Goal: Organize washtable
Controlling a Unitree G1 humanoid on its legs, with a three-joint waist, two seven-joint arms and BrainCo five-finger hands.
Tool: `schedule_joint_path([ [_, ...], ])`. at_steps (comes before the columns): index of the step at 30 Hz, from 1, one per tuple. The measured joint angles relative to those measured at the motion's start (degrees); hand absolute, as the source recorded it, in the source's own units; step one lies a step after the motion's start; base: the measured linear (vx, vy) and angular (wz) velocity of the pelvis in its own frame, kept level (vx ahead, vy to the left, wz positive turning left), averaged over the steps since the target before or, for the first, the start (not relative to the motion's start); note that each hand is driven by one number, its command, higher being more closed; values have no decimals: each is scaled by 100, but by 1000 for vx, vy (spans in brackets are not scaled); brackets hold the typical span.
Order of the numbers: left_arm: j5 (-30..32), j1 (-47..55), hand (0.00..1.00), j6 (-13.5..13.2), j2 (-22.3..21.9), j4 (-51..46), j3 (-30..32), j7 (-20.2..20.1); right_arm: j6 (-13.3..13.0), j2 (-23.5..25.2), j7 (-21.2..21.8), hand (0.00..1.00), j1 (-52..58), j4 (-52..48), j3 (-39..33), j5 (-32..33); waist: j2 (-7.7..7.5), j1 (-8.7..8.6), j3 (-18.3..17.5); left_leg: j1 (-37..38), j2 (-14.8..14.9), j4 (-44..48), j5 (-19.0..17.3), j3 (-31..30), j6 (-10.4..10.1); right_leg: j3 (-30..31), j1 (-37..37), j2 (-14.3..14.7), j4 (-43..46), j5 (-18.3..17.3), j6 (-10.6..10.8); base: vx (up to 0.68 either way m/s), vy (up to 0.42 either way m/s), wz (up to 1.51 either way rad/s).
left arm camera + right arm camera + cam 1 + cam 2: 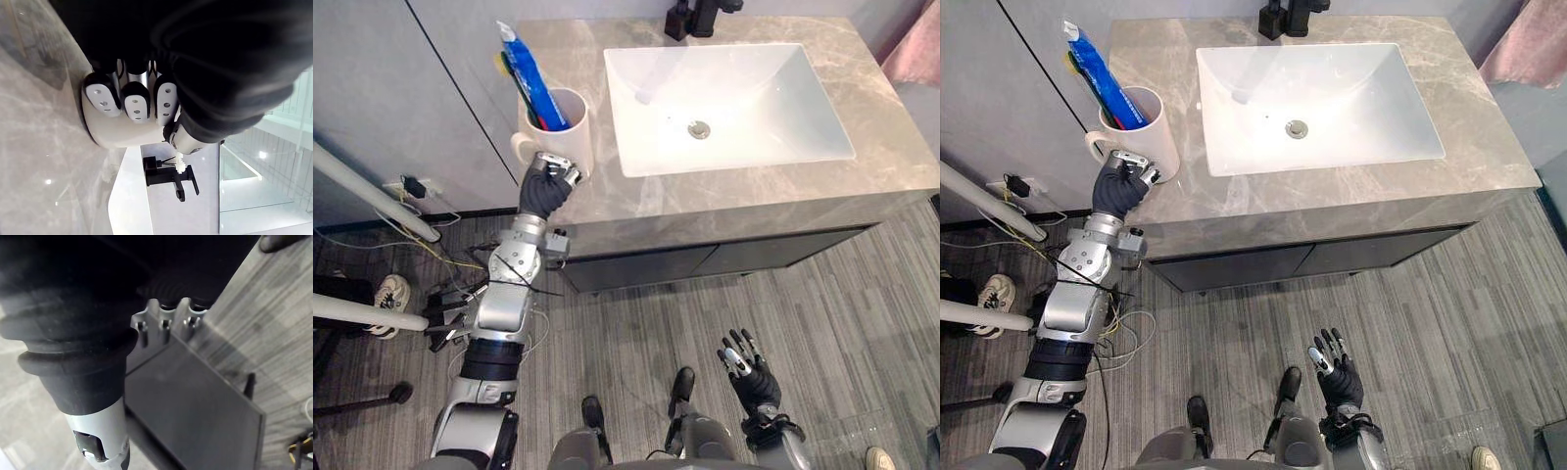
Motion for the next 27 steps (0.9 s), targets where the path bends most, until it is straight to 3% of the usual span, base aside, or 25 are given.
schedule_joint_path([
  [14,85,-198,100,-36,-329,255,-79,188,-41,33,-14,0,34,-1,4,-51,20,-9,108,-6,0,6,-1,-1,0,-1,-1,1,0,1,0,0,0,0],
  [27,179,-870,100,-27,-28,726,-44,329,-48,21,-16,0,37,-3,31,-49,47,4,251,-111,7,32,0,-12,1,3,-91,1,0,4,1,0,0,0],
])
